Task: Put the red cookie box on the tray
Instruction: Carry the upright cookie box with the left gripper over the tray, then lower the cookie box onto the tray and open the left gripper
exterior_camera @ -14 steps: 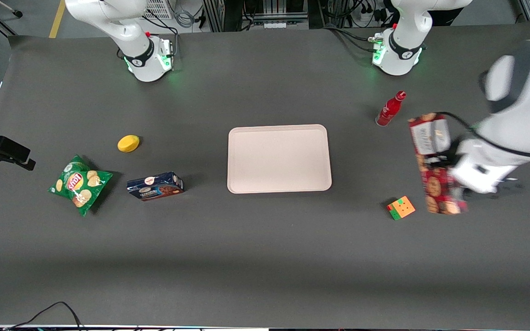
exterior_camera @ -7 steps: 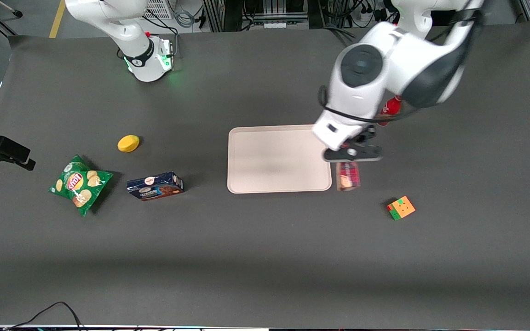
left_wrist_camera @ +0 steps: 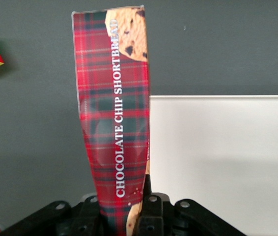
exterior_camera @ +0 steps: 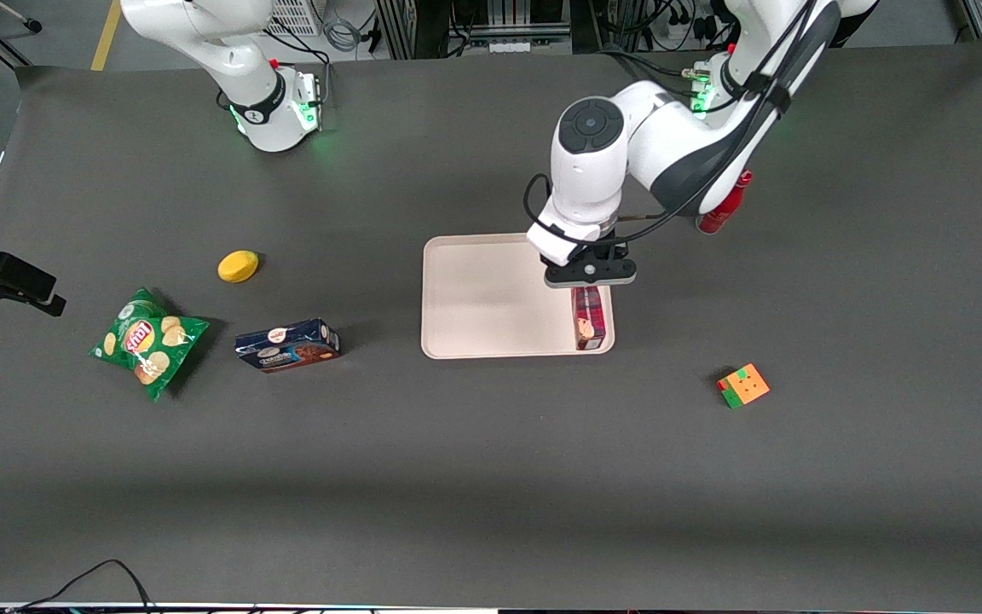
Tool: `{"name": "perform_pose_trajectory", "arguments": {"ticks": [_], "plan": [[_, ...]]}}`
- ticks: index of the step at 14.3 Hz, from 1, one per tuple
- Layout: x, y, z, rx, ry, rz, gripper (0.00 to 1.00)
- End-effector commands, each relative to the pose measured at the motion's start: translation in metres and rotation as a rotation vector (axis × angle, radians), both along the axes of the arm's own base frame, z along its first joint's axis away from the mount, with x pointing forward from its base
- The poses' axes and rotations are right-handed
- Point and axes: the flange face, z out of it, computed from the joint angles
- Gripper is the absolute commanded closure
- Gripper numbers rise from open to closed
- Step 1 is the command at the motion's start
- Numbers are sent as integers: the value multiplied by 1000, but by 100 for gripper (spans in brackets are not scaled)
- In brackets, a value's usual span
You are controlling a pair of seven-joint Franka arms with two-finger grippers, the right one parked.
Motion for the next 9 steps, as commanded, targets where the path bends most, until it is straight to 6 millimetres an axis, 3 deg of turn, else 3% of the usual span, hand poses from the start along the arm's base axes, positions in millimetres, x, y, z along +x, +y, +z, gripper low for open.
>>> {"name": "perform_pose_trajectory", "arguments": {"ticks": [1, 4, 9], "plan": [[-11, -2, -48, 4, -51, 16, 100], [-22, -8, -83, 11, -77, 28, 100], [-25, -8, -117, 10, -39, 9, 100]]}}
